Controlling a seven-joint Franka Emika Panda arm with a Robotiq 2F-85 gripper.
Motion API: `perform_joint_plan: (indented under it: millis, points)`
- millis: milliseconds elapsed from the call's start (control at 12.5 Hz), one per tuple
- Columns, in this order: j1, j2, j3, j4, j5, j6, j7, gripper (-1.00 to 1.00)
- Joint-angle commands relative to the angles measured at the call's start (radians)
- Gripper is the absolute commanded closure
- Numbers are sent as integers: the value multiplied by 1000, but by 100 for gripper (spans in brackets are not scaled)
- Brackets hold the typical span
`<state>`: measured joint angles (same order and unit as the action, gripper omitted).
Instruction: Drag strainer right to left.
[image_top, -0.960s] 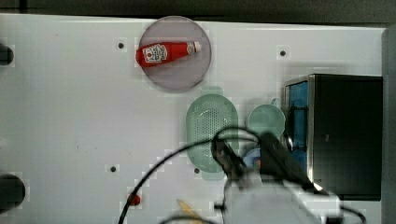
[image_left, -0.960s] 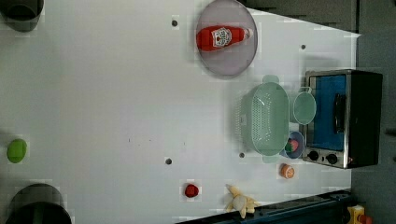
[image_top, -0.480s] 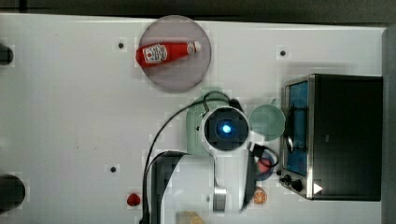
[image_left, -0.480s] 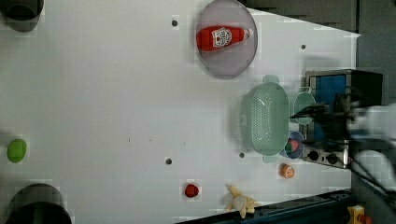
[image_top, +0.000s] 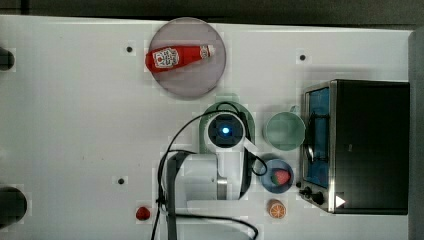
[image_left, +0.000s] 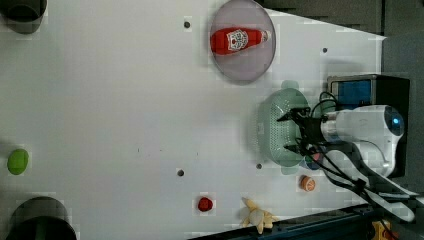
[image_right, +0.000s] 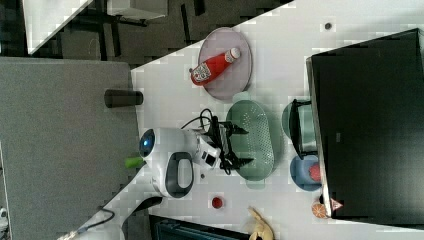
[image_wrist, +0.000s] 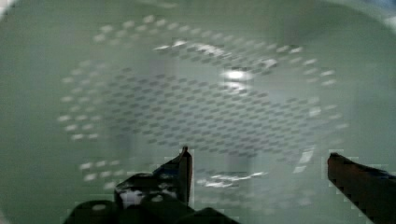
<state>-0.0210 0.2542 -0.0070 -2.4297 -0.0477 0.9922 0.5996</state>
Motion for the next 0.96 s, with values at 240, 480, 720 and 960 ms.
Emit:
perform_joint_plan:
  millis: [240, 480, 720, 960]
  points:
    - [18, 59, 9, 11, 1, 93, 115, -100]
    - [35, 97, 28, 14, 6, 124, 213, -100]
    - [50, 106, 47, 15, 6, 131, 229, -100]
    - [61, 110, 54, 14, 9, 127, 232, -100]
